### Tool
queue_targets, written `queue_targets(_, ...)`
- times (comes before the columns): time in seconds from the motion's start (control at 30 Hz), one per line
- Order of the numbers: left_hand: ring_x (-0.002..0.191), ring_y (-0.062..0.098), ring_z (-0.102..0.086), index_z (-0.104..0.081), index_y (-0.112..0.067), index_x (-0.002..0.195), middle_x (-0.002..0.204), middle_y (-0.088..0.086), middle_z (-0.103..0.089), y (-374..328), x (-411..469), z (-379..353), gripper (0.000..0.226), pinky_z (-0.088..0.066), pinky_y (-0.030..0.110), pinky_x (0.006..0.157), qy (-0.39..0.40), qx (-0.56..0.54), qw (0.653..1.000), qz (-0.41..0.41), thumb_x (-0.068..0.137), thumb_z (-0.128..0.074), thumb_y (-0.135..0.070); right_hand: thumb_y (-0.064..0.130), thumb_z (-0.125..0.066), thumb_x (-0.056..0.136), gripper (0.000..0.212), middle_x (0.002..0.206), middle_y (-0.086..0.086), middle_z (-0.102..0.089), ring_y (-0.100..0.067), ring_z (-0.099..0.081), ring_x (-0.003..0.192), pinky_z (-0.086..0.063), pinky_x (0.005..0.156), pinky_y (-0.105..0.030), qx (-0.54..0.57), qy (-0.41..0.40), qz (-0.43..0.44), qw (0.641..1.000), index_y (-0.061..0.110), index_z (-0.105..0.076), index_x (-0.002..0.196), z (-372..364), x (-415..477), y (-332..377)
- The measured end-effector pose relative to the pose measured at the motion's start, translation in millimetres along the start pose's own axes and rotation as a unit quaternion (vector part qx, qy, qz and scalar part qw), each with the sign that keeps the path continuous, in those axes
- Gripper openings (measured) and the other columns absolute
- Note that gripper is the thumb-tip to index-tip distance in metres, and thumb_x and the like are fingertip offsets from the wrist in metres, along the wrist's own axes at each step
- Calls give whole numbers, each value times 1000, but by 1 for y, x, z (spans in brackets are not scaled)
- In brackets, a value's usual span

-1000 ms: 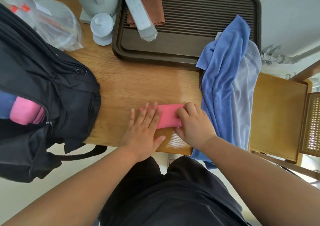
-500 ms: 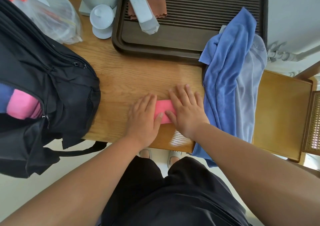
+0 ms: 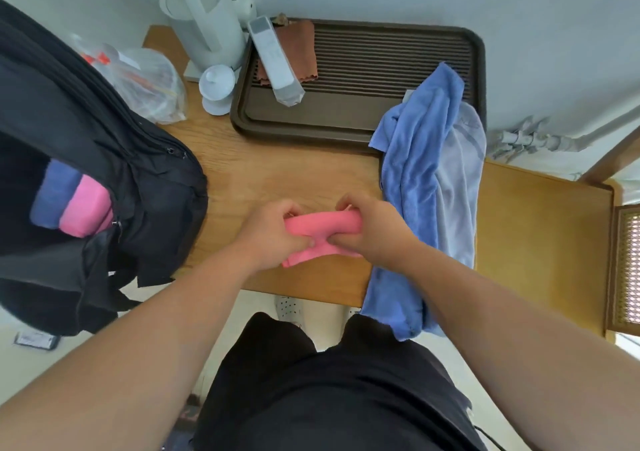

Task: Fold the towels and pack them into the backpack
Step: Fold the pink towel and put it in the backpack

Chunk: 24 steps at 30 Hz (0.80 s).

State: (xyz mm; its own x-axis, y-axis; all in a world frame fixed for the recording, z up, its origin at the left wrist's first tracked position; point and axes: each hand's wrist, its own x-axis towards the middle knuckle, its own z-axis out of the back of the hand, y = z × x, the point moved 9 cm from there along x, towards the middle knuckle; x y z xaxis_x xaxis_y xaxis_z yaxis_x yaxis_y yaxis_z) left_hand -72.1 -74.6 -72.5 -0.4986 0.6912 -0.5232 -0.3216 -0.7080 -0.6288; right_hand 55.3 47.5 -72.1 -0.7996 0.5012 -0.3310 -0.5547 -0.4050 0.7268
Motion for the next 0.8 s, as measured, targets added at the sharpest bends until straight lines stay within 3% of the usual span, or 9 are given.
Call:
queue_targets(0.13,93,17,-65,-63,-18,114,107,3,-64,-11,-35,41,43,-59,27,62,-77,-269,959,46,78,-83,-9,32,-83,79,49,105,9,-57,-7,-60,87,-52,65,-19,184,-44,-23,982,32,-56,120,33,-12,21)
queue_targets(0.27,104,22,-68,-64,-22,115,112,5,-68,-17,-55,70,35,-61,41,84,-134,-335,932,31,85,-78,-12,18,-81,84,43,113,-1,-59,-16,-67,93,-61,64,-31,348,-33,-18,937,22,-58,120,35,-21,58)
queue_targets(0.33,104,20,-68,-64,-25,116,111,1,-69,-18,-63,86,34,-60,45,87,-155,-334,930,21,86,-77,-15,15,-80,84,42,114,-3,-60,-21,-68,97,-63,66,-37,371,-35,-9,928,21,-58,120,37,-20,75)
queue_targets(0.43,98,7,-64,-62,-29,117,107,-9,-66,-23,-78,118,35,-58,31,78,-200,-237,951,-16,86,-78,-22,21,-80,83,45,113,6,-61,-14,-66,98,-61,69,-31,328,-45,20,944,31,-57,121,42,-17,99)
queue_targets(0.5,93,-3,-56,-59,-32,118,104,-19,-60,-31,-88,140,37,-45,16,71,-234,-96,966,-55,86,-77,-27,31,-78,84,46,112,19,-59,-3,-60,98,-54,75,-21,177,-52,59,981,39,-53,121,42,-15,122)
queue_targets(0.57,90,-7,-54,-58,-33,119,101,-20,-58,-32,-92,158,39,-40,9,69,-231,-39,968,-90,85,-77,-28,33,-76,84,48,117,19,-57,-1,-56,102,-47,81,-21,85,-54,93,991,40,-50,124,34,-12,146)
queue_targets(0.67,91,-2,-58,-63,-30,116,101,-16,-63,-26,-96,190,40,-45,16,73,-212,5,968,-138,80,-81,-31,28,-76,83,50,119,19,-58,3,-54,103,-40,82,-16,64,-82,114,988,34,-52,127,23,-5,179)
queue_targets(0.73,88,-2,-60,-66,-32,107,95,-16,-65,-14,-98,213,36,-50,20,71,-184,50,969,-157,76,-84,-35,27,-78,81,56,114,27,-55,11,-53,100,-38,75,-5,60,-95,110,988,35,-49,128,13,-1,201)
queue_targets(0.8,84,-1,-61,-69,-30,100,90,-15,-67,6,-97,234,33,-54,25,70,-143,68,975,-159,72,-85,-37,27,-80,79,64,107,29,-53,13,-53,93,-40,70,-5,61,-106,97,988,36,-44,131,-2,0,224)
